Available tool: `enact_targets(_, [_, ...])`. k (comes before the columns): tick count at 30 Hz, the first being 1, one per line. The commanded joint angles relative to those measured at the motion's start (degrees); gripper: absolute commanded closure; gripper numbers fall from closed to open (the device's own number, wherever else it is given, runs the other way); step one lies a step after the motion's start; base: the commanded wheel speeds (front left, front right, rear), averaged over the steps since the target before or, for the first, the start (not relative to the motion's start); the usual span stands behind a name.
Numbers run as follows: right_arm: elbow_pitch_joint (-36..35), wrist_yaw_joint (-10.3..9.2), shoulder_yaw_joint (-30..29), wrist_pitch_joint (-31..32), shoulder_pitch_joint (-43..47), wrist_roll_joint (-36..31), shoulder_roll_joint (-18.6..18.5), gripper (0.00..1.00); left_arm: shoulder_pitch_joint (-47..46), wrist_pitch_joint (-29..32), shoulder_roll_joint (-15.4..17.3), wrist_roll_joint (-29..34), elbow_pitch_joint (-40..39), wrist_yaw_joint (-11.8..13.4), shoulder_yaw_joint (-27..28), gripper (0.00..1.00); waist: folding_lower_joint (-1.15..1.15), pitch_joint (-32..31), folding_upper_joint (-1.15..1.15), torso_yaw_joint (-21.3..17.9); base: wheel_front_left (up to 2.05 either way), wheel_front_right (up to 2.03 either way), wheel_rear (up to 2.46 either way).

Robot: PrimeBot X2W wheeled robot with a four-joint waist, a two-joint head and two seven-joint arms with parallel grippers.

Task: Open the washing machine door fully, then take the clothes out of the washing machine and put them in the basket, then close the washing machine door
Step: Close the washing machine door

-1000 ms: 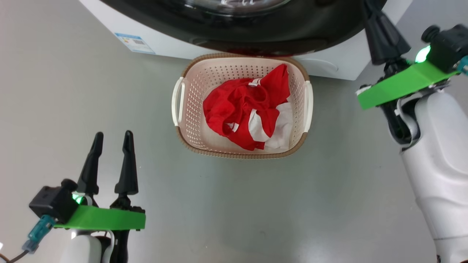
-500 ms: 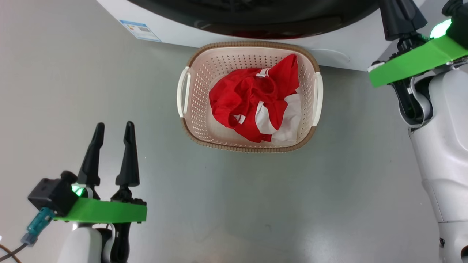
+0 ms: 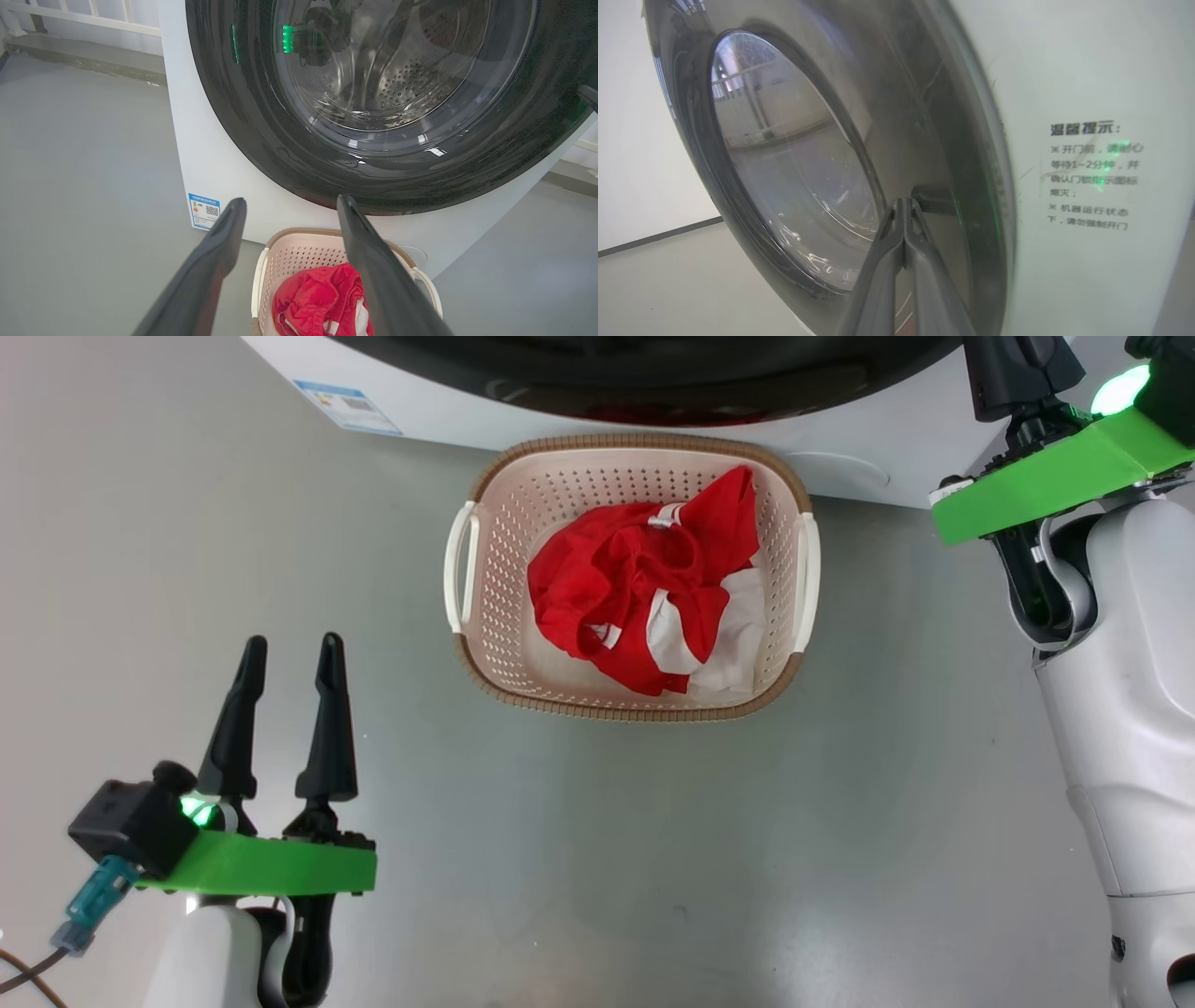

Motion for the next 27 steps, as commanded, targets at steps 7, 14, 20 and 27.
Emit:
enact_targets(7, [-0.3,-0.66,4.5,-0.3,3.1,1.5,-0.5,0.0,0.6,-0.5,1.6,0.0,-0.6,-0.2,2.2,0.0,0.0,-2.3,0.0,-1.5,0.0,0.0,0.0])
enact_targets(14, [0.3,-0.66,7.6,-0.3,7.1,4.2,-1.4,0.0,1.7,-0.5,2.4,0.0,0.2,-0.2,3.3,0.0,0.0,-4.6,0.0,-3.5,0.0,0.0,0.0])
enact_targets(20, [-0.5,-0.66,7.3,-0.3,12.1,4.7,-1.2,0.0,3.0,-0.5,3.2,0.1,1.1,-0.2,4.4,0.0,0.0,-7.2,0.0,-5.7,0.0,0.0,0.0])
enact_targets(27, [-1.6,-0.66,5.4,-0.3,19.0,4.7,0.2,0.0,5.2,-0.5,4.1,0.2,1.5,-0.2,6.2,0.0,0.0,-10.5,0.0,-9.0,0.0,0.0,0.0])
